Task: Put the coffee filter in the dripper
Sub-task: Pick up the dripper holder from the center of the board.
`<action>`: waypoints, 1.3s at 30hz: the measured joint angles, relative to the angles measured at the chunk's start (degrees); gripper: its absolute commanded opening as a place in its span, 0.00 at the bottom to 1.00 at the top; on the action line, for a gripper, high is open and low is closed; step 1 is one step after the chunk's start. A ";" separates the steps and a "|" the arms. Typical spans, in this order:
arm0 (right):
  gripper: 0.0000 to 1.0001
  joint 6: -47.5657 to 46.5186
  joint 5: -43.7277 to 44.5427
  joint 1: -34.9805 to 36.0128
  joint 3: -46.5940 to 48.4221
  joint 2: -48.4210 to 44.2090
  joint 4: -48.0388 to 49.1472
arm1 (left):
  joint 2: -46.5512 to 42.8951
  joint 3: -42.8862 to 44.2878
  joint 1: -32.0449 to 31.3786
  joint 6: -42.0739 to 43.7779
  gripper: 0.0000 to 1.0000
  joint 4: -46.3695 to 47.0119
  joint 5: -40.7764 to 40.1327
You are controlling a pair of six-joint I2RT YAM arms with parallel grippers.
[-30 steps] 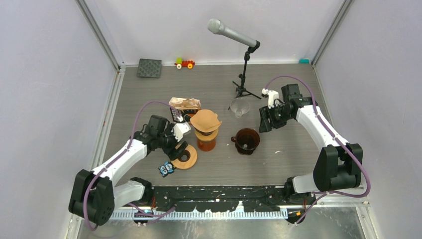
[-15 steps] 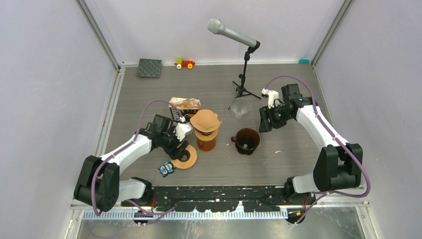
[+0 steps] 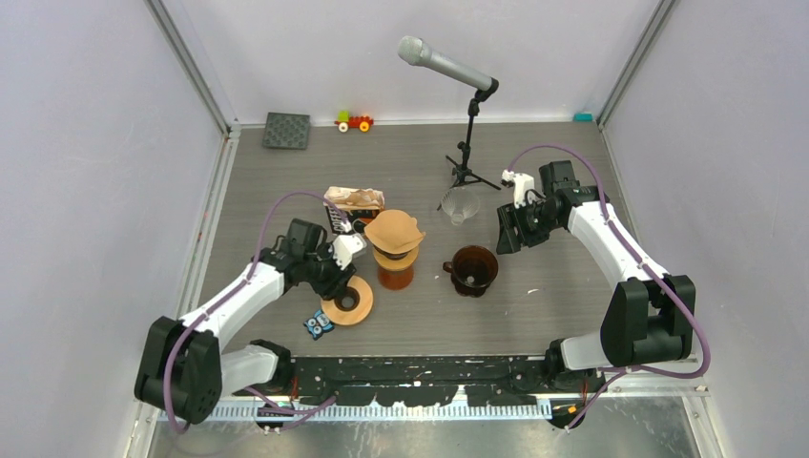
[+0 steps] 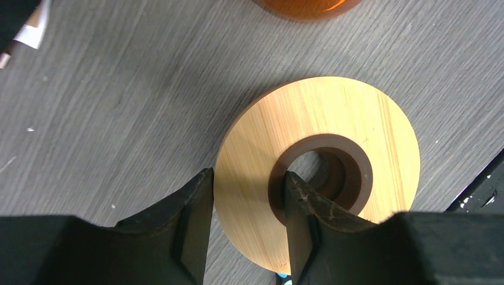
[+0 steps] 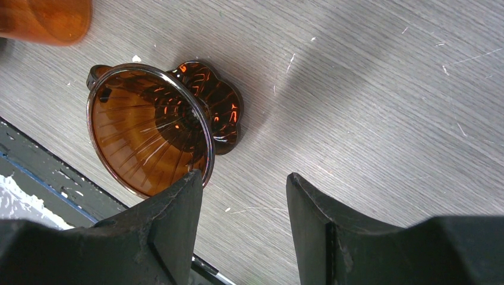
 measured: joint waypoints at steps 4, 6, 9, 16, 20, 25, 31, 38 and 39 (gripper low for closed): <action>0.59 0.02 0.00 0.02 0.04 -0.04 -0.42 | -3.61 1.55 0.94 0.87 0.09 -3.45 -0.15; 0.59 0.02 -0.11 0.00 0.35 -0.13 -0.90 | -5.75 3.10 1.68 1.25 0.06 -5.79 -0.13; 0.59 0.02 -0.59 0.02 1.53 -0.35 -1.77 | -9.16 6.56 2.36 2.23 0.04 -10.75 0.09; 0.59 0.17 -1.88 0.02 4.04 -2.19 -2.73 | -16.31 16.74 2.54 4.79 0.00 -25.46 3.67; 0.59 0.33 -2.19 0.02 4.87 -3.08 -4.04 | -17.27 24.11 2.54 4.04 0.00 -32.33 5.44; 0.59 1.11 -3.82 0.02 8.57 -3.74 -5.73 | -15.69 34.51 1.81 1.44 0.00 -36.39 6.56; 0.59 1.84 -9.29 0.35 15.74 -5.42 -8.02 | -7.34 48.06 -5.14 -2.95 0.00 -37.20 5.88; 0.59 3.23 -17.20 0.70 23.15 -5.70 -9.55 | 5.97 62.36 -14.73 -6.78 0.00 -35.41 2.21; 0.59 3.50 -18.03 0.72 23.65 -5.73 -9.60 | 7.50 63.76 -15.65 -6.97 0.00 -34.99 1.81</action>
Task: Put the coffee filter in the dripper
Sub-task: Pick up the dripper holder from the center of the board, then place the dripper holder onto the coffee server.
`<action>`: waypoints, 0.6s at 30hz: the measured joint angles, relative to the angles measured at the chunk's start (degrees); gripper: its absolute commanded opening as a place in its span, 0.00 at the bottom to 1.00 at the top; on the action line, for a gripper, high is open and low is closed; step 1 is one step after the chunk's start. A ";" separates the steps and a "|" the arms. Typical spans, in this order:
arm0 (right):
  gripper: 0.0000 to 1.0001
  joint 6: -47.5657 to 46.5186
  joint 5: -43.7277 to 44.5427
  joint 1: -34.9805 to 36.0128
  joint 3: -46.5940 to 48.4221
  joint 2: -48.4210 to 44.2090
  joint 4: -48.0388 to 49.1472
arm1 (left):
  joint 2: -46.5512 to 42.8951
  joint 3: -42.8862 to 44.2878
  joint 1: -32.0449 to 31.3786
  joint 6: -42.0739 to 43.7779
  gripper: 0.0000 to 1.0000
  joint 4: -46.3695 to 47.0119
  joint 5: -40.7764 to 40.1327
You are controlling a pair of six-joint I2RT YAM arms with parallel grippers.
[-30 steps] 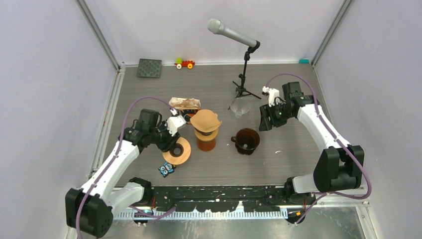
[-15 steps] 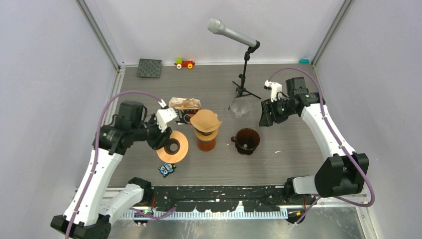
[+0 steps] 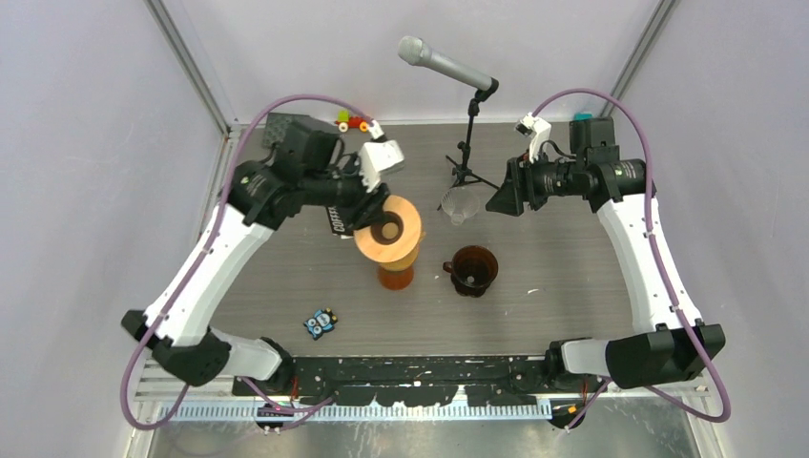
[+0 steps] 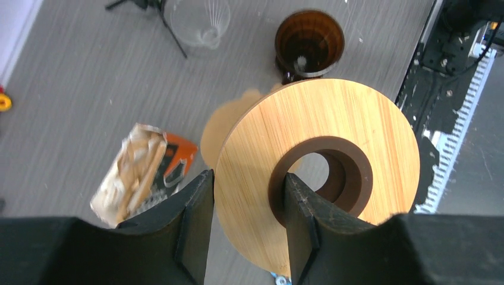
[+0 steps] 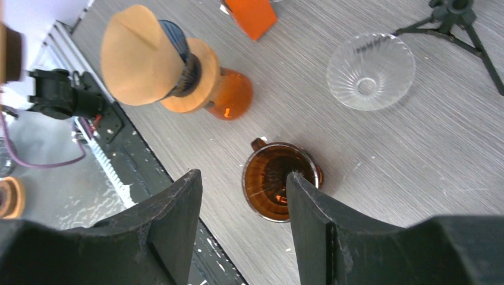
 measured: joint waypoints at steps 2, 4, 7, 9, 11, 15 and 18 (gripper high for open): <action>0.59 0.68 -1.42 0.02 0.33 -0.37 0.11 | 3.91 3.43 -2.47 -0.15 0.00 0.98 -1.44; 0.59 1.38 -2.36 0.02 0.33 -1.18 0.09 | 8.24 6.88 -5.33 0.00 0.00 2.21 -3.04; 0.59 3.15 -3.08 0.02 0.31 -3.50 0.63 | 14.97 12.37 -8.83 0.39 0.00 3.54 -4.66; 0.59 4.26 -3.52 0.02 0.28 -5.55 1.05 | 18.97 15.45 -10.27 0.42 0.00 4.50 -5.35; 0.59 5.38 -4.04 0.02 0.28 -7.48 1.51 | 22.18 17.07 -11.37 0.39 0.00 6.29 -5.88; 0.57 7.30 -4.17 0.07 0.17 -9.14 2.05 | 26.25 17.49 -12.87 0.35 0.00 8.94 -6.88; 0.56 8.68 -2.34 -0.04 -1.14 -9.42 2.64 | 29.18 18.64 -13.55 0.04 0.00 10.05 -7.28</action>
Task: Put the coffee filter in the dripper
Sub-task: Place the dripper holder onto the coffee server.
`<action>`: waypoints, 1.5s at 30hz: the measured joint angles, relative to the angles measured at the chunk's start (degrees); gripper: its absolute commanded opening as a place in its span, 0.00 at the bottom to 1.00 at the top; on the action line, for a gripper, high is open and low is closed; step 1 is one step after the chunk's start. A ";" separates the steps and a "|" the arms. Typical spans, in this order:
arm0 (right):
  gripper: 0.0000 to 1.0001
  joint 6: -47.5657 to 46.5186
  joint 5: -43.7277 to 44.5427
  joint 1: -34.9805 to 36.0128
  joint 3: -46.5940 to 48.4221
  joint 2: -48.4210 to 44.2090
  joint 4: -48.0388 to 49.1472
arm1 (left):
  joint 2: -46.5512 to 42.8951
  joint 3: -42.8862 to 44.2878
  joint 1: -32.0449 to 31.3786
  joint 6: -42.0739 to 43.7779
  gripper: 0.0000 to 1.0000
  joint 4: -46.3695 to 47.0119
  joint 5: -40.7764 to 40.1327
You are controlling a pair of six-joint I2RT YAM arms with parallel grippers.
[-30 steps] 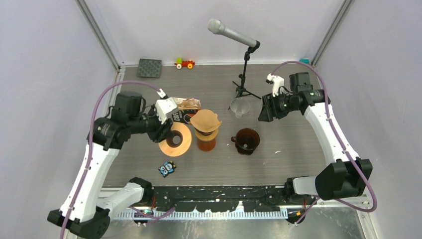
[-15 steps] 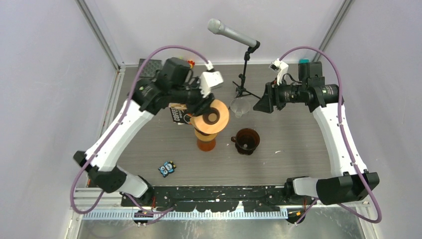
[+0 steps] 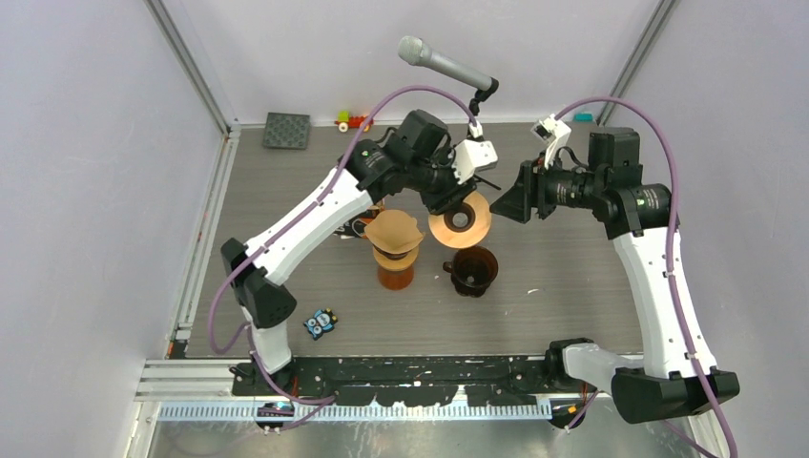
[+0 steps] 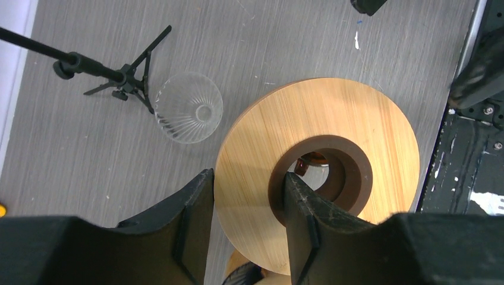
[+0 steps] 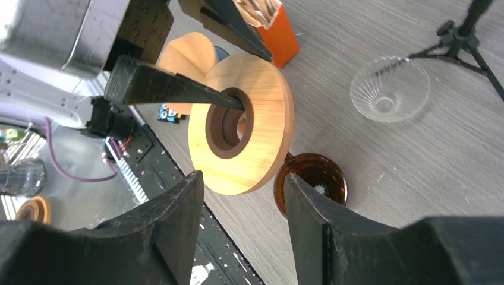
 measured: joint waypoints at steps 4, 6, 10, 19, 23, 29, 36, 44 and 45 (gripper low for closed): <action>0.56 2.36 6.03 -1.40 -3.19 -1.33 1.09 | 2.93 0.70 -0.59 -1.38 0.00 1.31 -0.09; 0.56 3.65 9.64 -3.02 -4.96 -2.73 1.66 | 4.76 1.42 -0.76 -2.67 0.00 1.97 -0.11; 0.56 5.53 14.32 -8.76 -7.72 -5.09 2.86 | 8.11 1.70 -0.98 -5.09 0.00 3.26 -0.11; 0.56 7.69 14.45 -24.65 -14.78 -5.35 6.73 | 14.75 1.70 -2.95 -9.27 0.00 3.43 -1.20; 0.56 8.92 12.81 -27.52 -17.79 -5.03 9.44 | 16.92 1.70 -3.91 -10.54 0.00 3.45 -1.73; 0.56 9.81 10.88 -27.67 -20.83 -4.68 11.82 | 18.62 0.57 -4.57 -11.78 0.00 4.02 -2.69; 0.56 9.84 8.48 -27.67 -21.22 -4.63 13.03 | 18.64 -2.67 -4.94 -12.13 0.03 5.70 -4.13; 0.56 9.81 6.62 -27.67 -21.90 -3.50 13.22 | 19.50 -3.82 -5.57 -12.09 0.04 6.99 -5.16; 0.56 9.81 6.45 -27.67 -21.90 -3.50 13.25 | 19.61 -3.89 -5.57 -12.09 0.05 7.06 -5.18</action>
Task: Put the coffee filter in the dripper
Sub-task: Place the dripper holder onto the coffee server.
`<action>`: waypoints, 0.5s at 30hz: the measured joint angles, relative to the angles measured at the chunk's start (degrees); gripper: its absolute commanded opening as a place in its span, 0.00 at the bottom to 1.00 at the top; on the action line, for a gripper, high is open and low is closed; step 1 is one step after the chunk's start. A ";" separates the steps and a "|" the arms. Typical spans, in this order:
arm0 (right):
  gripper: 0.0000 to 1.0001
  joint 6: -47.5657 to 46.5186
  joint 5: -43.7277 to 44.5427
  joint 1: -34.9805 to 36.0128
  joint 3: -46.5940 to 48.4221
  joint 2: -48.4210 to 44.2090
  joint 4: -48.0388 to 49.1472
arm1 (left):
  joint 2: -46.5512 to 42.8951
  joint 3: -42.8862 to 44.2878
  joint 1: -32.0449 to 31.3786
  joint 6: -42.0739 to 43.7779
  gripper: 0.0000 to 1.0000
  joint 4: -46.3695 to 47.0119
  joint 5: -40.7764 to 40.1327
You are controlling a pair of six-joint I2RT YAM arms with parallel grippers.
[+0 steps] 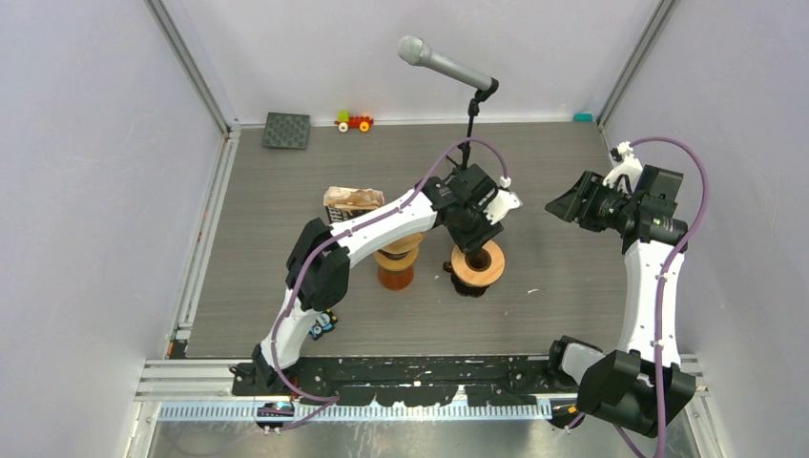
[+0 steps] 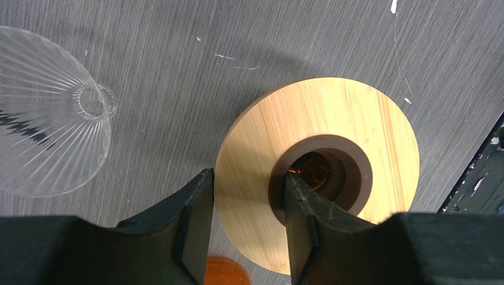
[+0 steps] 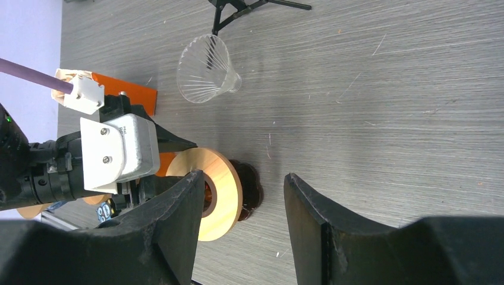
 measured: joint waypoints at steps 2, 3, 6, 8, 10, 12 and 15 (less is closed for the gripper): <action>0.57 -0.02 -0.24 0.00 0.00 0.00 0.02 | 0.13 -0.13 0.00 0.00 0.07 0.07 0.00; 0.57 -0.02 -0.37 0.00 -0.02 0.00 0.02 | 0.15 -0.15 0.00 0.00 0.07 0.07 0.00; 0.57 -0.02 -0.61 0.00 -0.09 0.00 0.07 | 0.24 -0.35 0.02 -0.02 0.11 0.15 0.02; 0.56 -0.04 -0.68 0.00 -0.09 0.00 0.07 | 0.31 -0.35 0.00 0.00 0.14 0.26 0.02; 0.57 -0.04 -0.81 0.00 -0.11 0.00 0.13 | 0.39 -0.35 0.00 0.02 0.17 0.37 0.02; 0.57 -0.07 -0.96 0.00 -0.11 0.00 0.17 | 0.48 -0.35 0.00 0.02 0.18 0.52 0.02; 0.57 -0.07 -1.03 0.00 -0.13 0.00 0.17 | 0.52 -0.35 0.00 0.02 0.19 0.68 0.02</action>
